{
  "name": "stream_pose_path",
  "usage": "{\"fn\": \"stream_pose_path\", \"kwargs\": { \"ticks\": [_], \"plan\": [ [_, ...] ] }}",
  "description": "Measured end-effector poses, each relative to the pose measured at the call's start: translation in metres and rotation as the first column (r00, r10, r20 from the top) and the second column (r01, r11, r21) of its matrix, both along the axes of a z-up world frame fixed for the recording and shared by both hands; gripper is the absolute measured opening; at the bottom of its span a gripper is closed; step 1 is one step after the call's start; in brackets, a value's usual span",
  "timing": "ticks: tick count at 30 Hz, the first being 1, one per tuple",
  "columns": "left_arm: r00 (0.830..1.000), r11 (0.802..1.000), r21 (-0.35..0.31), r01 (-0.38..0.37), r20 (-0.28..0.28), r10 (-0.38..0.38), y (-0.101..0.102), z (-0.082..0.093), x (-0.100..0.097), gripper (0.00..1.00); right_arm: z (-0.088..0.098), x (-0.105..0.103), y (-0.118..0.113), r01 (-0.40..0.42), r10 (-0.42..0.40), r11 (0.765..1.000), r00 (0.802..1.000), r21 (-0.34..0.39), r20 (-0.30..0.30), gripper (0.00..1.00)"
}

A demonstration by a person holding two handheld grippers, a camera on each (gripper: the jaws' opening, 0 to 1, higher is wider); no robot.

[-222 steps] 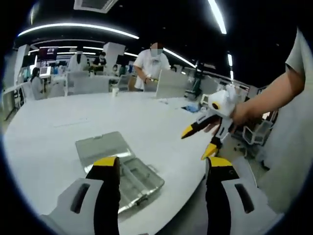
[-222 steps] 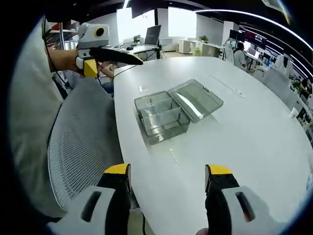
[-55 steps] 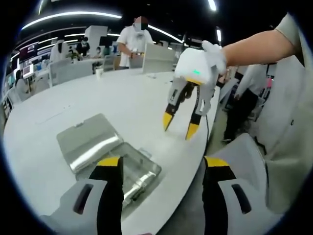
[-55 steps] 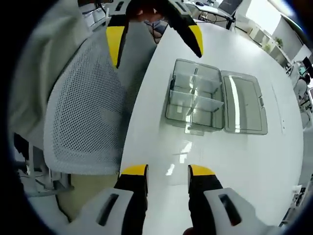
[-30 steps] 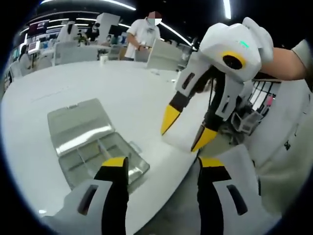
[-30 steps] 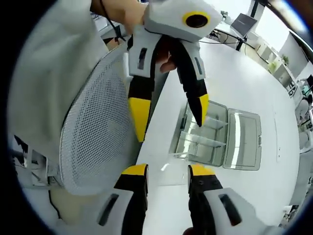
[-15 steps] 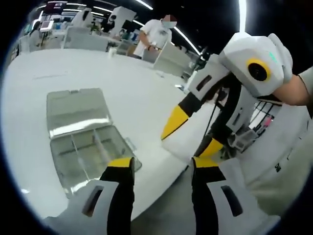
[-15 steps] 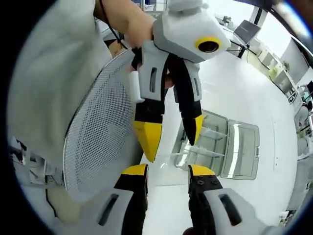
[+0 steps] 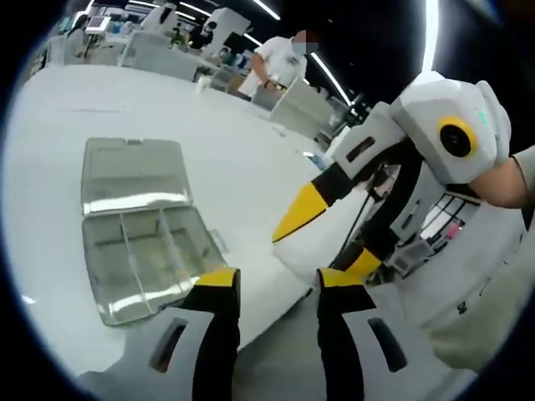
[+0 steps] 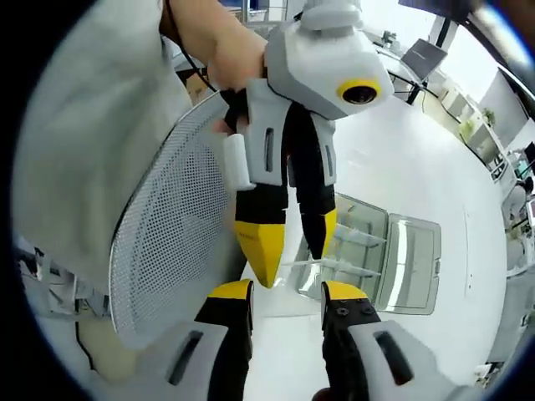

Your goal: Insert the divider into the dual guide fixture by aligning both edges with the guide slots and pushing it downward to the bottom, including one-sided entry, uneven engagement, binding, and posture correction.

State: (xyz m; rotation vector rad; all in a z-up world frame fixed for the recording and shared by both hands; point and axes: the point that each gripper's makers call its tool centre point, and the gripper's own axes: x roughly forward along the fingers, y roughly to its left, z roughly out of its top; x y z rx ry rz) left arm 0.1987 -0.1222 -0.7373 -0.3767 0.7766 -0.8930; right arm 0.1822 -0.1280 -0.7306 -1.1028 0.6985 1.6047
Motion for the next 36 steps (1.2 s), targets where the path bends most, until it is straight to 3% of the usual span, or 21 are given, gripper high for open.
{"fn": "stream_pose_path", "kwargs": {
  "ticks": [14,36],
  "plan": [
    [0.989,0.994,-0.078,-0.076,-0.133,0.065,0.0001,-0.0003,-0.0013,0.2,-0.0004,-0.0009,0.0034,-0.002,0.002,1.0,1.0,-0.001,0.001,0.27],
    [0.97,0.982,-0.137,-0.127,-0.224,0.094,-0.0005,0.0017,-0.0032,0.08,-0.0006,-0.0026,0.0102,-0.016,0.016,1.0,1.0,-0.002,0.003,0.28]
  ]
}}
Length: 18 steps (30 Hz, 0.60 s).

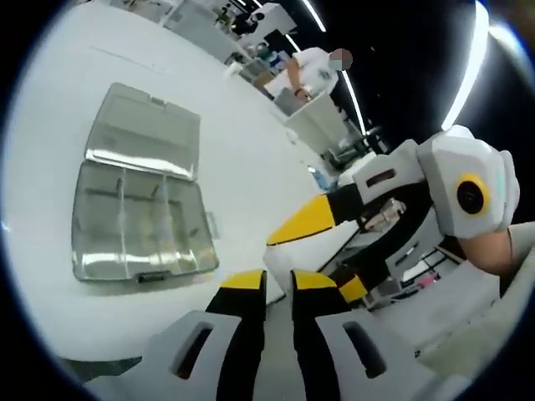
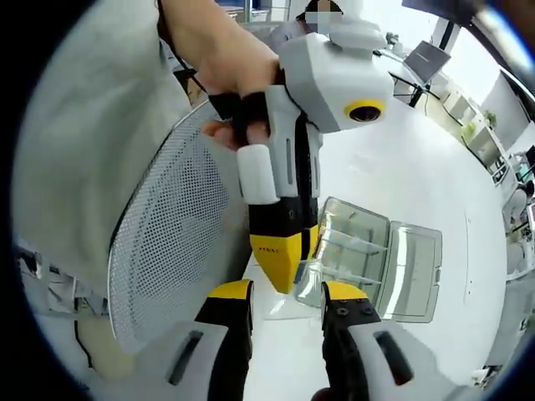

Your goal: Insert the divider into the dual guide fixture by aligning both edges with the guide slots and pushing it downward to the bottom, including one-sided entry, uneven engagement, binding, and posture correction.

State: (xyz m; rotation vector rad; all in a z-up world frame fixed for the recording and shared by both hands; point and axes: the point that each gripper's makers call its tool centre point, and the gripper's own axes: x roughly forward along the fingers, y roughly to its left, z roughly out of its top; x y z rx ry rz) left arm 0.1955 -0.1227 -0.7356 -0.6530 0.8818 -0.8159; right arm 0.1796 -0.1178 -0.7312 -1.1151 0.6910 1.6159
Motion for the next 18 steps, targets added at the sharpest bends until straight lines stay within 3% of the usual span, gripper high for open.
{"fn": "stream_pose_path", "kwargs": {
  "ticks": [18],
  "plan": [
    [0.998,0.998,-0.062,-0.026,-0.051,0.023,-0.0007,0.0024,0.0009,0.02,-0.0009,0.0006,0.002,-0.013,0.013,1.0,1.0,0.001,0.012,0.28]
  ]
}}
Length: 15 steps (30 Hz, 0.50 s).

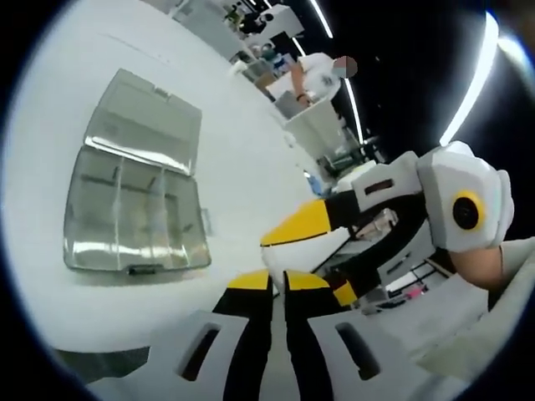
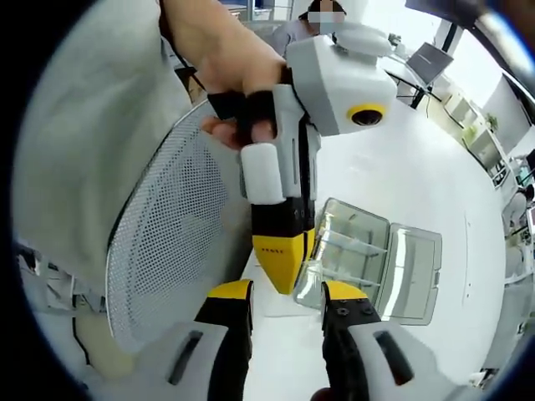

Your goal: Insert the divider into the dual guide fixture by aligning both edges with the guide slots and pushing it downward to the bottom, including one-sided entry, uneven engagement, binding, and posture correction.

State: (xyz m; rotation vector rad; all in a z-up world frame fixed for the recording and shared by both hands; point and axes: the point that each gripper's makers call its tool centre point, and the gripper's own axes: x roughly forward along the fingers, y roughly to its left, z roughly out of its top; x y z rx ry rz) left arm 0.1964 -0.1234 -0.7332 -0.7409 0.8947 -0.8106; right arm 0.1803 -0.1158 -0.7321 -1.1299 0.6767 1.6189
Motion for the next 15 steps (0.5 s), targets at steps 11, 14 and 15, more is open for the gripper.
{"fn": "stream_pose_path", "kwargs": {
  "ticks": [11,14,15],
  "plan": [
    [1.0,1.0,0.006,0.016,0.023,-0.016,-0.0017,0.0004,-0.0019,0.0,-0.0015,0.002,-0.0004,-0.031,0.031,1.0,0.999,-0.003,0.029,0.25],
    [1.0,1.0,0.01,0.016,0.024,-0.016,-0.0003,-0.0008,-0.0014,0.0,-0.0015,0.0021,-0.0009,-0.038,0.038,0.999,0.999,-0.006,0.032,0.25],
    [0.999,1.0,0.012,0.016,0.027,-0.017,0.0001,-0.0006,-0.0013,0.0,-0.0017,0.0025,-0.001,-0.038,0.039,0.999,0.999,-0.006,0.035,0.25]
  ]
}}
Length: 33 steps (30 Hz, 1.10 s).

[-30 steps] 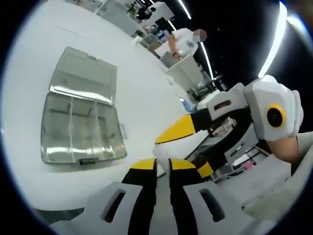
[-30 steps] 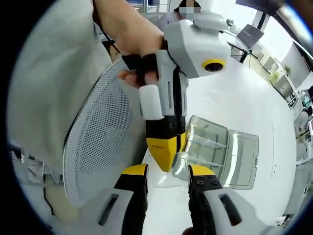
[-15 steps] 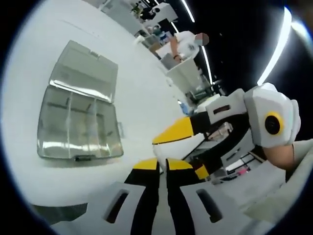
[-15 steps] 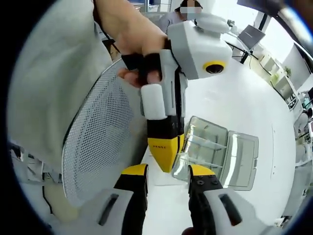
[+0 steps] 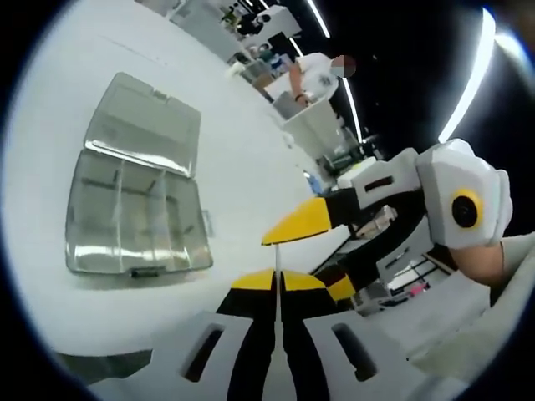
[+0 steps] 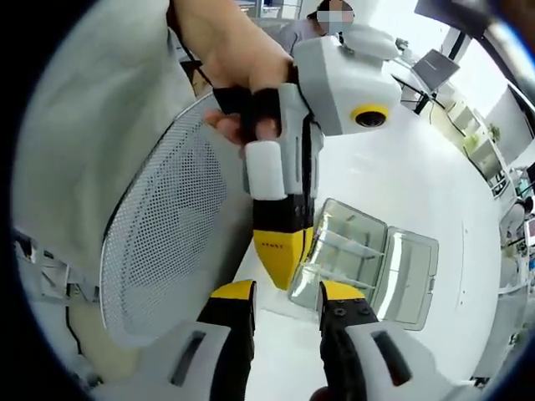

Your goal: Insert the divider into the dual guide fixture by aligning both edges with the guide slots and pushing it downward to the bottom, including one-sided entry, uneven engagement, binding, and posture correction.

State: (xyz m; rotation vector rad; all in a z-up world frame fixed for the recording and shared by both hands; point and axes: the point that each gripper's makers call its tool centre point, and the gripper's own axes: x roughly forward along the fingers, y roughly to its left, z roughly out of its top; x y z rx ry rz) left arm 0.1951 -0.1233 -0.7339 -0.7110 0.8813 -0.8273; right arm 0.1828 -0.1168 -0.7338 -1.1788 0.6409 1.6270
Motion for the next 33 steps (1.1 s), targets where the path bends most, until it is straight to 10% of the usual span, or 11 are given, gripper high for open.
{"fn": "stream_pose_path", "kwargs": {
  "ticks": [18,33],
  "plan": [
    [0.986,0.995,0.075,0.063,0.153,-0.074,0.003,0.002,0.003,0.0,0.004,0.011,-0.008,0.01,-0.01,1.0,1.0,-0.007,0.007,0.19],
    [0.935,0.966,0.2,0.162,0.282,-0.215,-0.002,0.001,-0.005,0.0,0.005,0.012,-0.008,0.005,-0.006,1.0,0.998,-0.006,-0.066,0.07]
  ]
}}
